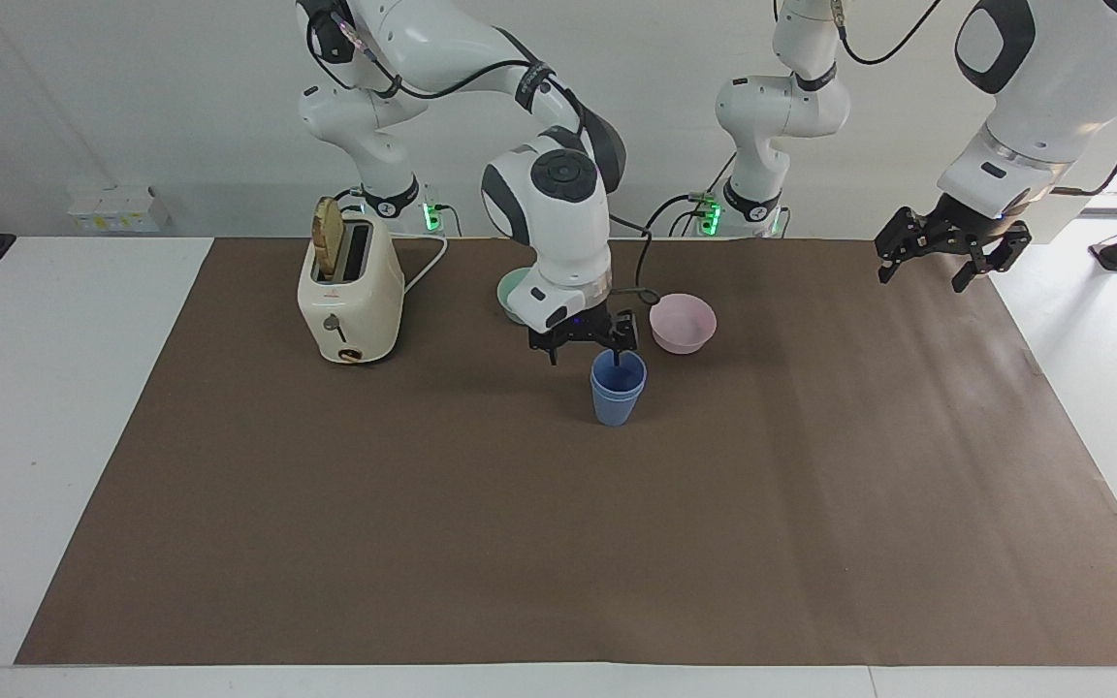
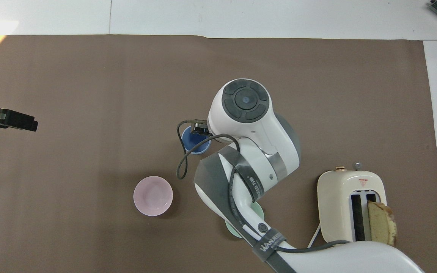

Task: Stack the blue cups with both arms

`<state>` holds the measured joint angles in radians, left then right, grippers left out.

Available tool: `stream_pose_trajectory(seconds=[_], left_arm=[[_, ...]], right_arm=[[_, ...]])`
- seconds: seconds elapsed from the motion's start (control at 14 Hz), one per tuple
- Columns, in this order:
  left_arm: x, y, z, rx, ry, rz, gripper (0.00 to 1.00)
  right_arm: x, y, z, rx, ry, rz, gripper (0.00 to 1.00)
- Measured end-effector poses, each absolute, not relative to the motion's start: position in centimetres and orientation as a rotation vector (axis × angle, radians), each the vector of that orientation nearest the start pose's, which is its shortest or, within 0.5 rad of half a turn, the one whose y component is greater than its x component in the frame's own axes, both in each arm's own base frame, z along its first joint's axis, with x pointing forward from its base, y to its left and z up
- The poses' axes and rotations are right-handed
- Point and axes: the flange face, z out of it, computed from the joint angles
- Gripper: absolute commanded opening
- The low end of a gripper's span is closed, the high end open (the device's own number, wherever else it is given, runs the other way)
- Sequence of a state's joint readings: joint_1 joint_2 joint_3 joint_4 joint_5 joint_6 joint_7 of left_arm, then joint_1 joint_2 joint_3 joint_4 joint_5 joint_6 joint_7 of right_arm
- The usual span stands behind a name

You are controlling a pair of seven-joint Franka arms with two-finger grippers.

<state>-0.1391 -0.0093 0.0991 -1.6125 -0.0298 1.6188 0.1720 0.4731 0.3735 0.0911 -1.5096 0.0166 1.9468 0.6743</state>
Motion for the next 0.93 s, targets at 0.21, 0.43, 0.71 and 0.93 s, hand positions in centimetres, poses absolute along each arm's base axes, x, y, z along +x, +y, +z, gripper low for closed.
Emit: stream_pose_trajectory(seconds=[0.21,0.43,0.71,0.93], left_arm=[[55.5,-2.5,61.4,-3.153,0.334,-0.028,1.00],[55.5,-2.5,61.4,-3.153,0.334,-0.028,1.00],[55.5,-2.5,61.4,-3.153,0.334,-0.028,1.00],[55.5,-2.5,61.4,-3.153,0.334,-0.028,1.00]], right_arm=[[59.3,27.6,52.4,-3.083,0.184,-0.055,1.00],[59.2,21.5,57.4,-3.101,0.199,-0.027,1.00],[57.1,15.7,63.0,-3.122,0.147,0.008,1.00],[56.2,12.3,65.2,-3.122,0.174,-0.007,1.00]])
